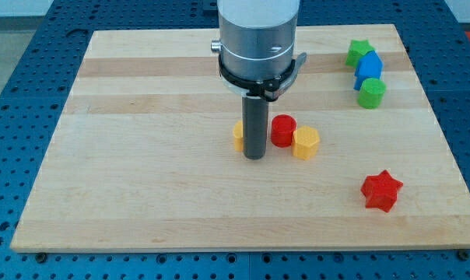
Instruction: Push the red star towards the yellow hexagon
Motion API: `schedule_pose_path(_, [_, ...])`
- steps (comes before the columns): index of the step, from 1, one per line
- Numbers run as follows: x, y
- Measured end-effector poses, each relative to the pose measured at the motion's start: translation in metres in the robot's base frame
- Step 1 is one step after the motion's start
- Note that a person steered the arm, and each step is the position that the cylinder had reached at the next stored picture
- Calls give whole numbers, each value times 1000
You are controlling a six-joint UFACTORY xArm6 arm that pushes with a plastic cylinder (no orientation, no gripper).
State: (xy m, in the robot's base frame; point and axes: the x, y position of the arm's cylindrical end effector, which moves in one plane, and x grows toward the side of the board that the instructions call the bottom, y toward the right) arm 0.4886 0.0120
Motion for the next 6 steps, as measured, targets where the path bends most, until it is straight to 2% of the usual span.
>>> schedule_pose_path(2, [31,9])
schedule_pose_path(4, [31,69])
schedule_pose_path(6, [31,179])
